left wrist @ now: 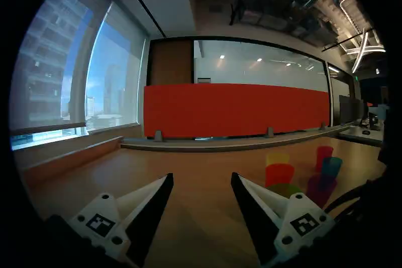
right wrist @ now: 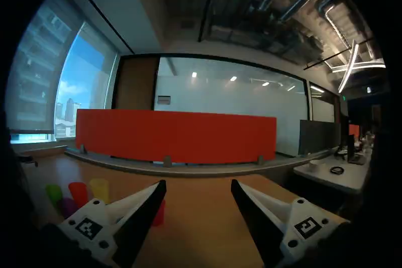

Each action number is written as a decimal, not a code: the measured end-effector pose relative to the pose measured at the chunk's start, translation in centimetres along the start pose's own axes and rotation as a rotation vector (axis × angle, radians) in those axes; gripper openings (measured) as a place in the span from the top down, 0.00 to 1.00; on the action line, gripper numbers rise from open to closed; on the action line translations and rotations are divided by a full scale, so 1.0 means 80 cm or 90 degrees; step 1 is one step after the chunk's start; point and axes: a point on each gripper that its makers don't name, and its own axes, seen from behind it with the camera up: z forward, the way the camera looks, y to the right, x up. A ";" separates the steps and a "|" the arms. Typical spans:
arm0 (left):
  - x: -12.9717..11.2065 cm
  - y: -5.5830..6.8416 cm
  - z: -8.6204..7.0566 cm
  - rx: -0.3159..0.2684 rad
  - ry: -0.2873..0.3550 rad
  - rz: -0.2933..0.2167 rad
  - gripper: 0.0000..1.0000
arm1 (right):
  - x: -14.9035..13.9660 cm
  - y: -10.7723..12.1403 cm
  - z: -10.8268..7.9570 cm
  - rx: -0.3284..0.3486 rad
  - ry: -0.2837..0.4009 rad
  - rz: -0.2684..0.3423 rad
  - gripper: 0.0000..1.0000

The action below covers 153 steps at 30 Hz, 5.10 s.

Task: Pour water

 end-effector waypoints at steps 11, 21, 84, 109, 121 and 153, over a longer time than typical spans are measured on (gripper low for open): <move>-0.001 -0.005 0.003 0.001 0.002 -0.001 0.16 | 0.002 0.001 -0.004 0.000 0.000 0.001 0.00; -0.003 -0.006 0.002 0.004 0.002 0.000 0.15 | 0.003 0.000 -0.005 0.003 0.007 -0.004 0.00; -0.004 -0.004 0.002 0.003 0.002 0.000 0.16 | -0.111 -0.059 0.034 0.066 -0.032 0.022 0.00; -0.004 -0.004 0.002 0.003 0.002 0.000 0.16 | -0.113 -0.055 0.035 0.067 -0.035 0.032 0.00; -0.004 -0.005 0.002 0.004 0.002 0.000 0.16 | -0.113 -0.055 0.034 0.067 -0.036 0.031 0.00; -0.004 -0.005 0.002 0.003 0.002 0.000 0.16 | -0.114 -0.055 0.034 0.067 -0.035 0.031 0.00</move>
